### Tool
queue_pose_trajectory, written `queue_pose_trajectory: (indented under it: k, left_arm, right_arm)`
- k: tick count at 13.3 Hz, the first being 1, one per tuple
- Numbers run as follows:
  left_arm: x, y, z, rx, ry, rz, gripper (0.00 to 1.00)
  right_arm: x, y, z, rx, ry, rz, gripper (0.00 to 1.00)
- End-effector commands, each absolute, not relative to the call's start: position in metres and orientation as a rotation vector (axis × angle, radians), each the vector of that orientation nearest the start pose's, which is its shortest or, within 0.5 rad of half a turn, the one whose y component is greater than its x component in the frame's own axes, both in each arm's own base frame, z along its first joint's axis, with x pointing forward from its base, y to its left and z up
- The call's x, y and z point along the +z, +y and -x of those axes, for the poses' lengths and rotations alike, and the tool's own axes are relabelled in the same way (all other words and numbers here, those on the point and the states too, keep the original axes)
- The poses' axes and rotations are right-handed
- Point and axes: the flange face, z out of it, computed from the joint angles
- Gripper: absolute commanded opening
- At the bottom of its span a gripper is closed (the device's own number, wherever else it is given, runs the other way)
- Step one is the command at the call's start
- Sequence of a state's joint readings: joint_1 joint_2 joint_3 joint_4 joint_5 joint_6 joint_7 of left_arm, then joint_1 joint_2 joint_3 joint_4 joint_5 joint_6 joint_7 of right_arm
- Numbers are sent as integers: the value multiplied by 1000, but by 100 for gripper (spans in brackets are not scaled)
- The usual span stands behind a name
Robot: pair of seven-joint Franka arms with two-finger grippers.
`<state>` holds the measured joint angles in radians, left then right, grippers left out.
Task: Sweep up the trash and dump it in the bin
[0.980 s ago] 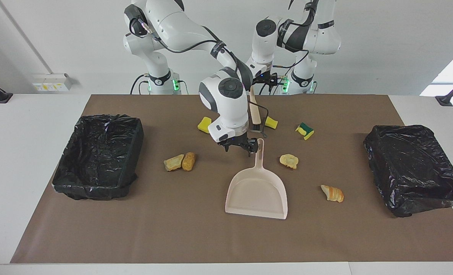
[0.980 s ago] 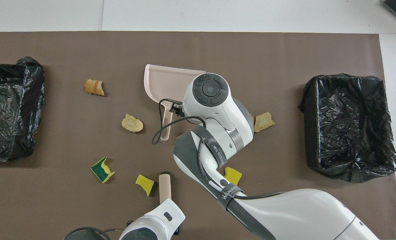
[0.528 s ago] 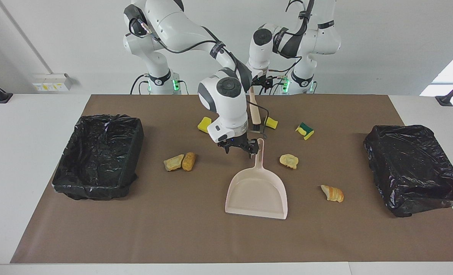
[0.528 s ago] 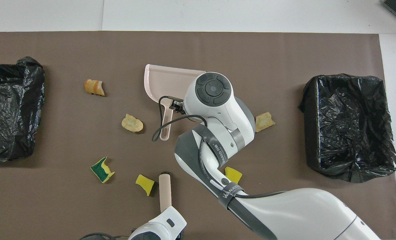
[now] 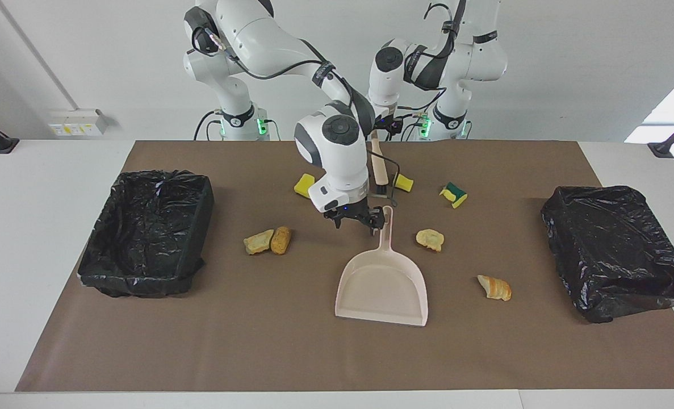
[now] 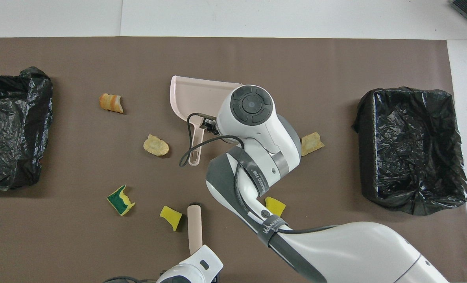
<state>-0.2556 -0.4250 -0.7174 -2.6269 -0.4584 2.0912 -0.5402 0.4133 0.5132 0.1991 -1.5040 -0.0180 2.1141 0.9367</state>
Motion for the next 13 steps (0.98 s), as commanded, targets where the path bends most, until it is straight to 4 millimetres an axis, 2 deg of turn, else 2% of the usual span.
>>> queue_pose_trajectory:
  k: [1,2,5,6,7,10,13]
  left_arm:
    - [335,-323,-204,290,162,3098,65]
    - [334,-324,-205,293,160,3099,52]
    - [333,-325,-209,302,157,3108,34]
    - [332,-325,-209,306,166,3107,22]
    - [332,-326,-210,305,176,3108,20]
    - [333,-326,-211,311,197,3108,1]
    - [341,-325,-215,336,306,3107,0]
  right_arm:
    - [383,388,-595,-50,542,2958,100]
    - [382,387,-596,-49,544,2959,100]
    - [381,387,-595,-49,543,2962,100]
    - [382,387,-595,-48,541,2962,100]
    - [382,387,-595,-48,541,2962,100]
    - [380,386,-595,-47,530,2969,100]
    - [380,385,-595,-51,528,2972,100]
